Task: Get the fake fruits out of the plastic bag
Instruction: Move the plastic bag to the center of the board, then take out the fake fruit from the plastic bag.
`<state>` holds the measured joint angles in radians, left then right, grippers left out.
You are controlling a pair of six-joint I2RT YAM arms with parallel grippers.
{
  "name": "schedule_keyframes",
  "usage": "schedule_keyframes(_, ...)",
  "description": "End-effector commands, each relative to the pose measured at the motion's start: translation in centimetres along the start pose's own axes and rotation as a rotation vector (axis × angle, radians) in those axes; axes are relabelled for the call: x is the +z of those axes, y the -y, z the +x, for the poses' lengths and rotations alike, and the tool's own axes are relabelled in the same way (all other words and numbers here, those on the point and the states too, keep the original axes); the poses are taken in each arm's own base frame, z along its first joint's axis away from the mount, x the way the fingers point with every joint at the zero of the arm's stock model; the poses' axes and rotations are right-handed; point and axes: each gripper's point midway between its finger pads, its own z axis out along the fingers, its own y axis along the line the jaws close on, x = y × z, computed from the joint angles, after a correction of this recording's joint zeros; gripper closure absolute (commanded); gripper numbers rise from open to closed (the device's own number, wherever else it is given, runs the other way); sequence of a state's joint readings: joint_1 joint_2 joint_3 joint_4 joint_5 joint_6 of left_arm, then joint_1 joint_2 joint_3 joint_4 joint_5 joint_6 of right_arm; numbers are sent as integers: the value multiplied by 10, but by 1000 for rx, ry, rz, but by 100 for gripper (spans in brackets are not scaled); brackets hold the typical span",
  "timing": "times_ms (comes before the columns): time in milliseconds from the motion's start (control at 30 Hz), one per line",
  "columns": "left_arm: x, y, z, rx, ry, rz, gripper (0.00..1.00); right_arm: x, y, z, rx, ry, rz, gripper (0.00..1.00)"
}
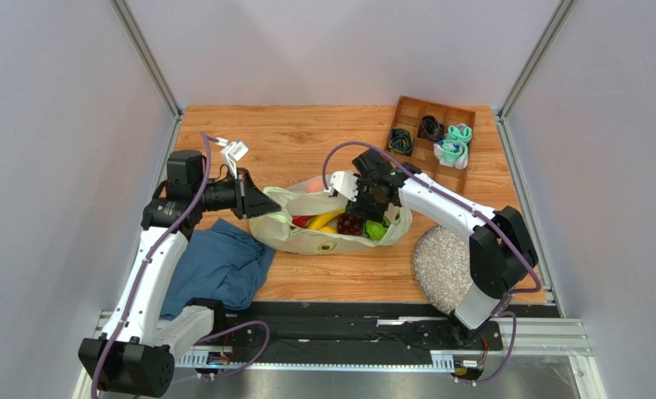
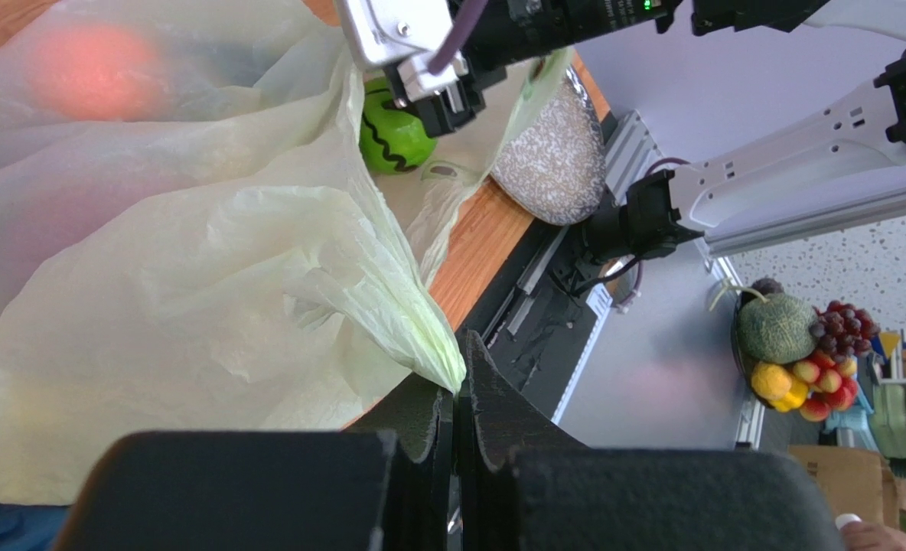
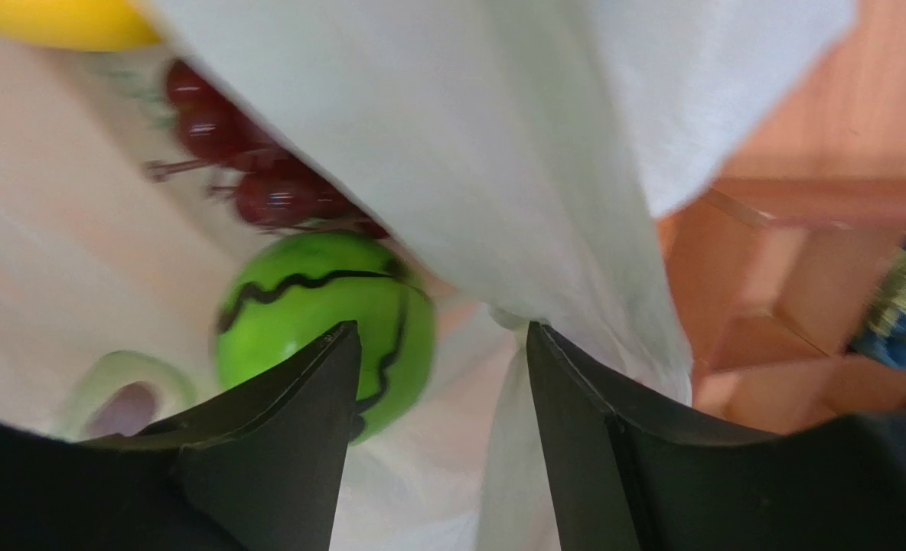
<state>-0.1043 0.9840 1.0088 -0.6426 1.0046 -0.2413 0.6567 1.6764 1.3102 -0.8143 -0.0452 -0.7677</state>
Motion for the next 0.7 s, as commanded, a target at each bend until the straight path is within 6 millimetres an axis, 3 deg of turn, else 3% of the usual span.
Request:
schedule_keyframes(0, 3, 10, -20, 16, 47, 45, 100, -8, 71, 2, 80, 1, 301, 37)
schedule_keyframes(100, 7, 7, -23, -7, 40, 64, 100, -8, 56, 1, 103, 11, 217, 35)
schedule_keyframes(267, 6, 9, -27, 8, 47, 66, 100, -45, 19, -18, 113, 116, 76, 34)
schedule_keyframes(367, 7, 7, -25, 7, 46, 64, 100, -53, -10, -19, 84, 140, -11, 36)
schedule_keyframes(500, 8, 6, -26, 7, 46, 63, 100, -46, -38, -10, 37, 133, -103, 41)
schedule_keyframes(667, 8, 5, -25, 5, 45, 61, 100, -34, -51, -3, 15, 109, -166, 47)
